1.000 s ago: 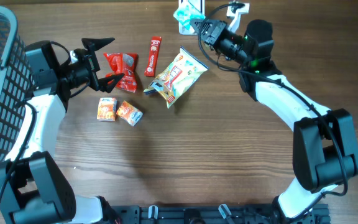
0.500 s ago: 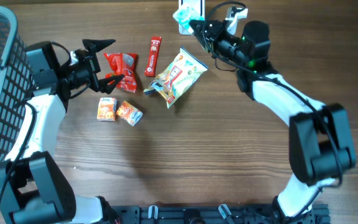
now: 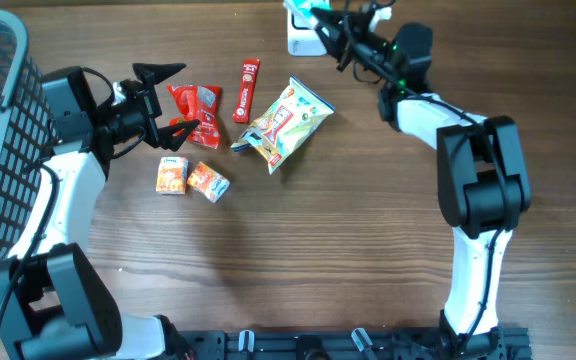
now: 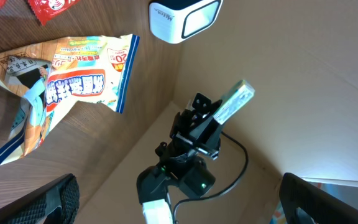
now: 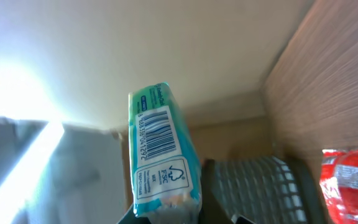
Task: Scan the item barcode
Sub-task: 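Hold the tissue pack barcode under the white scanner with the right gripper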
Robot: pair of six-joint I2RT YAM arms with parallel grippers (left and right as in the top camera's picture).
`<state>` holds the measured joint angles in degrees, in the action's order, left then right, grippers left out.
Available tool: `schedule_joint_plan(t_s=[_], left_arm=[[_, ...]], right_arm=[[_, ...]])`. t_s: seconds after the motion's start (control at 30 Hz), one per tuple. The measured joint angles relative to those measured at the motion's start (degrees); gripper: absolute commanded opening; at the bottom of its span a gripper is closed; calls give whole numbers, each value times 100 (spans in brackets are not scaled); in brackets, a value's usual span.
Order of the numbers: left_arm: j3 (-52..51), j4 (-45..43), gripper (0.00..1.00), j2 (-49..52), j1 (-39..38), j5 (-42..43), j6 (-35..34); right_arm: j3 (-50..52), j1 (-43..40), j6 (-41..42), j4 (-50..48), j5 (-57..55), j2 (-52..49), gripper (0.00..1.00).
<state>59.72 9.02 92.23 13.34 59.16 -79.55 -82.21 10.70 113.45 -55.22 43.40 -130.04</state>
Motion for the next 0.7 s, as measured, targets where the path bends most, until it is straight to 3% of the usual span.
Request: schedule_joint_plan(t_s=[0.7], left_arm=[[0, 494, 100, 0, 0, -2, 2]], right_arm=[[-291, 68, 483, 1808, -1235, 0, 4]])
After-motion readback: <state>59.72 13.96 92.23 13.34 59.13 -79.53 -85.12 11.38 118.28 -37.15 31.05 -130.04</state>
